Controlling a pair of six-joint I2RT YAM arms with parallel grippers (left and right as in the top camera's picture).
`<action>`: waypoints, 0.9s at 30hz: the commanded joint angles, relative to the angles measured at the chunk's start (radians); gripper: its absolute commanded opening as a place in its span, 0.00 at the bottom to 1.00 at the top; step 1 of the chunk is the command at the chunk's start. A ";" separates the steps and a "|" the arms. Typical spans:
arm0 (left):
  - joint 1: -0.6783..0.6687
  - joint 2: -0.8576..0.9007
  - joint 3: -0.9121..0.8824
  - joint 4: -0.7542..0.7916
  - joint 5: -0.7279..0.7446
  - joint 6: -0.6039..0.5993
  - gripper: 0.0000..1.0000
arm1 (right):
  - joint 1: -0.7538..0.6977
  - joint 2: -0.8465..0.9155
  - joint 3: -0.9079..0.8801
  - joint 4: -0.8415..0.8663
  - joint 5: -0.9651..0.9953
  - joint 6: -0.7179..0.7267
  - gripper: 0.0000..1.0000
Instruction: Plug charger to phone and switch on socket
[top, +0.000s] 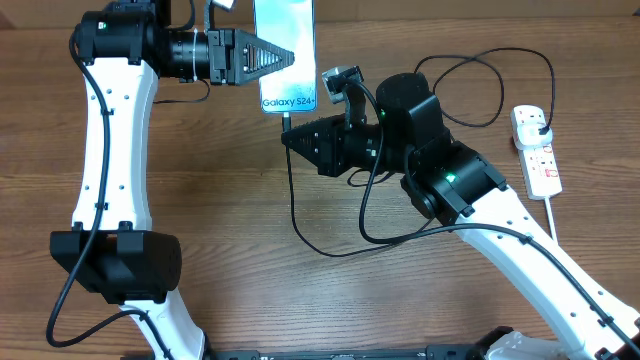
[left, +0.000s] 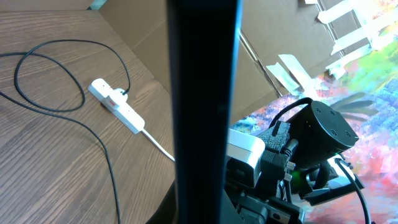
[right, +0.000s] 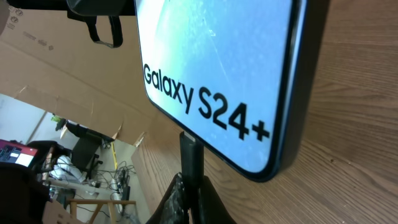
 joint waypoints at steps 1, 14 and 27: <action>-0.007 -0.035 0.017 0.007 0.020 -0.010 0.04 | 0.002 -0.020 0.032 0.000 0.011 0.003 0.04; 0.000 -0.035 0.017 0.008 -0.021 -0.024 0.04 | 0.002 -0.031 0.032 -0.015 0.022 -0.004 0.04; 0.000 -0.035 0.017 0.007 -0.002 -0.030 0.04 | 0.002 -0.031 0.032 -0.014 0.049 -0.007 0.04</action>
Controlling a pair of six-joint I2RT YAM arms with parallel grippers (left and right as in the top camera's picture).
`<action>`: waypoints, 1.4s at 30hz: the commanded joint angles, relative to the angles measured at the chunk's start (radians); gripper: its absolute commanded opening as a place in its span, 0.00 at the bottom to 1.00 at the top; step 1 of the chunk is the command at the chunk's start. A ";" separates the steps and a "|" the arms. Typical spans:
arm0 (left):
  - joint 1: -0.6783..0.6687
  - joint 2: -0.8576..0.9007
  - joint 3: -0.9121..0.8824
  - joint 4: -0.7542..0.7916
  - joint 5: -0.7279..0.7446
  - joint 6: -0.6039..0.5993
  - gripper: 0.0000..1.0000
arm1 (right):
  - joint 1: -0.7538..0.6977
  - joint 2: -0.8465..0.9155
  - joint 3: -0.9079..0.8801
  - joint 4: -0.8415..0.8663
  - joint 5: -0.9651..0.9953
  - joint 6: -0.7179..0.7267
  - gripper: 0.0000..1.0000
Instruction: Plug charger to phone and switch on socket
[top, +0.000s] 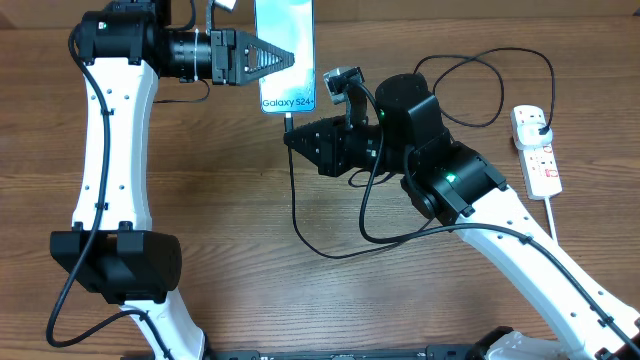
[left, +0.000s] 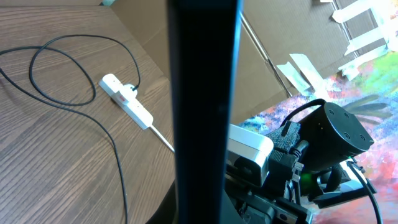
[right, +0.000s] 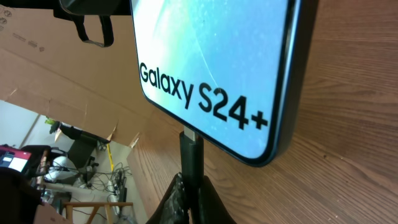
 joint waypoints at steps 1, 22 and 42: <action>0.000 -0.035 0.017 0.002 0.043 -0.010 0.04 | 0.002 -0.031 0.032 0.009 0.028 -0.006 0.04; 0.000 -0.035 0.017 0.001 0.043 -0.010 0.04 | 0.002 -0.031 0.032 0.029 0.043 -0.006 0.04; 0.000 -0.035 0.017 0.001 0.050 -0.010 0.04 | 0.002 -0.031 0.032 0.043 0.096 0.021 0.04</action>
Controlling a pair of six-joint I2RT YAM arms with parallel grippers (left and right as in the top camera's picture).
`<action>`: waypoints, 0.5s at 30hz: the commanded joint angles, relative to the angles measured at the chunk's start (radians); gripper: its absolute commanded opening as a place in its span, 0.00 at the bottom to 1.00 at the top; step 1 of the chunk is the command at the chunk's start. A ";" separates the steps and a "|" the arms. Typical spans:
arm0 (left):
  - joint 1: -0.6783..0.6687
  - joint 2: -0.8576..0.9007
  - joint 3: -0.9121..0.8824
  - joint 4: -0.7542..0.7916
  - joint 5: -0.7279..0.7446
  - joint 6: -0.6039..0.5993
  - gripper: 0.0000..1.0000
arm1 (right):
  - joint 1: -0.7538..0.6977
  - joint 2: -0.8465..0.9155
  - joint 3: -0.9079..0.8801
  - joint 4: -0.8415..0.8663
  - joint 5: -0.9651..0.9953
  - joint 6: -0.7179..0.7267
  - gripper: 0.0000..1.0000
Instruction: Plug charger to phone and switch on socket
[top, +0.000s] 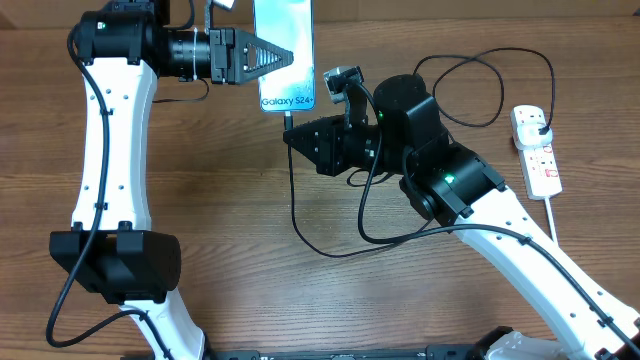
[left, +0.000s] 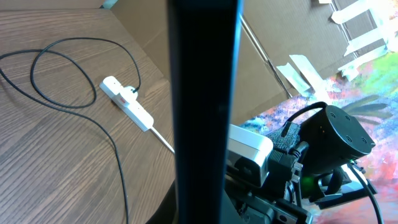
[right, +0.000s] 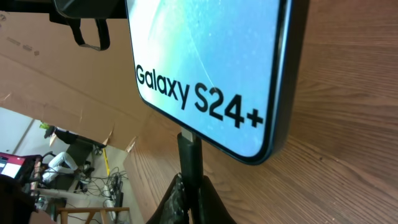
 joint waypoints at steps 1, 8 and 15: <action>-0.002 -0.035 0.017 -0.008 0.047 -0.008 0.04 | -0.005 -0.031 0.032 0.033 0.057 0.012 0.04; -0.002 -0.035 0.017 -0.008 0.046 -0.008 0.04 | -0.005 -0.031 0.032 0.037 0.065 0.023 0.04; -0.002 -0.035 0.017 -0.008 0.047 -0.008 0.04 | -0.005 -0.031 0.032 0.047 0.082 0.053 0.04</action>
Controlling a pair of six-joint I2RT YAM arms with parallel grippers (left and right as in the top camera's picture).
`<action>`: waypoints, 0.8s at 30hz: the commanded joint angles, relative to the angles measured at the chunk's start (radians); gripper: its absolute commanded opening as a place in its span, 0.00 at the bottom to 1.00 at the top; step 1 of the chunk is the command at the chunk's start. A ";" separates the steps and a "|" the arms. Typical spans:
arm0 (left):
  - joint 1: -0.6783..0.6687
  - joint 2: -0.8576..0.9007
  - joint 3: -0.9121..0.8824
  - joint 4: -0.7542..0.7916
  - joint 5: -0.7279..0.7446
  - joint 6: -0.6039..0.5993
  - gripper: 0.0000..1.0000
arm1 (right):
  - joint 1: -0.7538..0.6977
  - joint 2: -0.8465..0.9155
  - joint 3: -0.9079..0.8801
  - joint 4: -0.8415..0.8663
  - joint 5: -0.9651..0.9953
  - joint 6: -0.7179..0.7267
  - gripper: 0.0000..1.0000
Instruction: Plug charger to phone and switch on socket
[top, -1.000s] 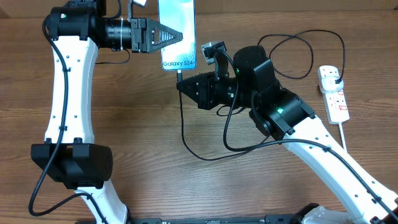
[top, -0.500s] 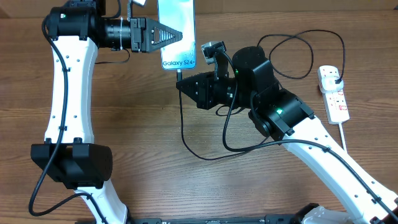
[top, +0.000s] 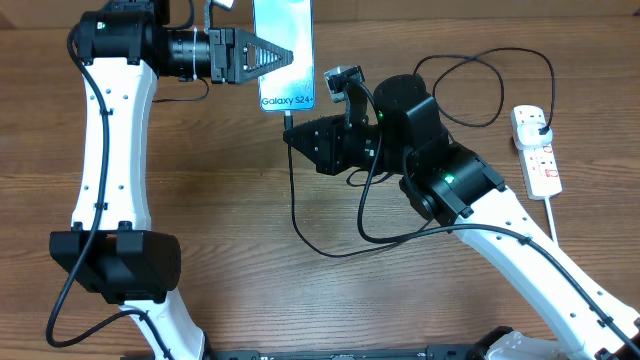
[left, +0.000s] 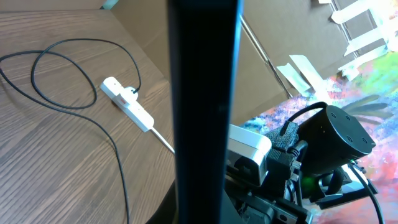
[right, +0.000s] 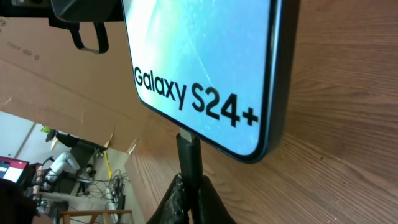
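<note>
A phone (top: 284, 52) with a lit "Galaxy S24+" screen (right: 205, 68) is held above the table at the back, my left gripper (top: 278, 58) shut on its side. In the left wrist view it shows edge-on as a dark bar (left: 202, 106). My right gripper (top: 290, 135) is shut on the black charger plug (right: 189, 163), whose tip meets the phone's bottom edge. Its black cable (top: 296, 215) loops across the table to the white socket strip (top: 535, 150) at the right.
The cable loops (left: 56, 81) lie on the wooden table (top: 230, 250) between the arms and the strip, which also shows in the left wrist view (left: 127, 102). Cardboard panels (left: 205, 37) stand beyond the table's edge.
The phone's bottom edge sits slightly lower against the plug in the right wrist view. Otherwise both arms hold their places.
At every earlier moment my left gripper held the phone at the back and my right gripper held the plug at its bottom edge. Over the moments the phone edged a little closer onto the plug. The socket strip has stayed where it was.
</note>
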 joint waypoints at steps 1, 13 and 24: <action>-0.002 -0.035 0.017 -0.011 0.046 -0.008 0.04 | -0.005 -0.031 0.032 0.048 0.076 0.027 0.04; -0.002 -0.035 0.017 -0.012 0.046 -0.008 0.04 | -0.005 -0.031 0.032 0.064 0.076 0.031 0.04; -0.003 -0.035 0.017 -0.016 0.047 -0.015 0.04 | -0.004 -0.031 0.032 0.085 0.076 0.046 0.04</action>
